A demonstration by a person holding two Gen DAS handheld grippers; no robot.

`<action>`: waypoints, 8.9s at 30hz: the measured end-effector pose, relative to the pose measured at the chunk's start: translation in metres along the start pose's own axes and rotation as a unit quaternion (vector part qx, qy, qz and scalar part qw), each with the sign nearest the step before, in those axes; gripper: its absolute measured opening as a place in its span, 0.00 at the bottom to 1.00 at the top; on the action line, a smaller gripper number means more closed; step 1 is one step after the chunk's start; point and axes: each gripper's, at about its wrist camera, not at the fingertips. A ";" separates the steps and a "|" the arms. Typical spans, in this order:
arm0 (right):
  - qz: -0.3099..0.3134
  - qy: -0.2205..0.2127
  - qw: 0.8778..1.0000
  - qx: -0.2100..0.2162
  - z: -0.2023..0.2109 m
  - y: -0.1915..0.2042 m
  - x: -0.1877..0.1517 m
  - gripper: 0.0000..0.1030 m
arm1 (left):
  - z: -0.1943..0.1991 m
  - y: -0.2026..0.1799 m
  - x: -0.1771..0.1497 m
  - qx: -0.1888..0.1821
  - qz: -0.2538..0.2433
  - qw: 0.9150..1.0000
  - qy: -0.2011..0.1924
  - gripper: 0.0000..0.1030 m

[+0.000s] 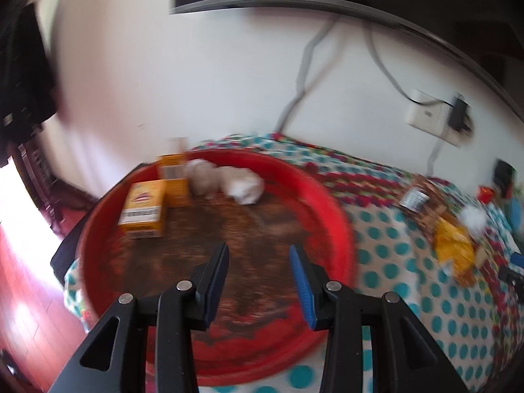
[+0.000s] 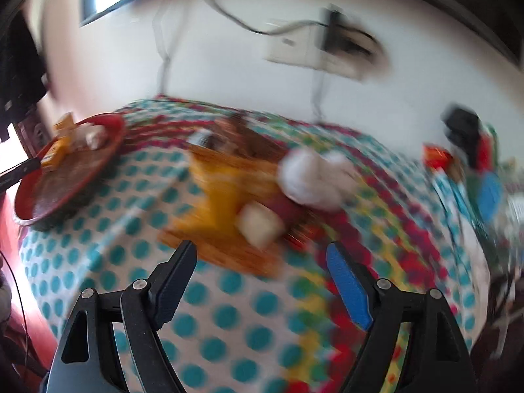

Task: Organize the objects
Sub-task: 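Move the right gripper to the red MARUBI box and grasp it, then grasp the yellow chip bag with the left gripper and lift it, then carry the yellow chip bag into the red tray and release it with the left gripper, then carry the red MARUBI box into the red tray and release it with the right gripper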

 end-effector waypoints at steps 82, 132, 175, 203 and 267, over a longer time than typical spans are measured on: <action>-0.011 0.015 1.000 0.022 -0.055 -0.055 -0.033 0.27 | -0.113 -0.266 -0.015 -0.162 -0.104 0.972 0.133 0.46; 0.001 0.026 0.999 -0.019 -0.061 -0.048 -0.032 0.27 | 0.004 -0.095 0.047 0.001 -0.088 0.996 0.033 0.38; -0.014 0.030 0.999 -0.017 -0.063 -0.053 -0.031 0.37 | -0.131 0.052 0.092 0.151 -0.068 0.982 0.090 0.44; -0.014 0.031 0.999 -0.018 -0.063 -0.053 -0.028 0.38 | -0.019 0.010 0.033 0.125 -0.010 0.992 0.022 0.49; 0.159 0.072 0.975 0.134 -0.124 0.334 0.116 0.27 | 0.039 0.117 -0.039 0.122 0.205 0.970 -0.038 0.51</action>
Point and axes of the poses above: each gripper's, at about its wrist camera, not at the fingertips, and z roughly against the way its jaws point, y to its left, x to its top, and after that the axes turned 4 degrees about -x, right-handed
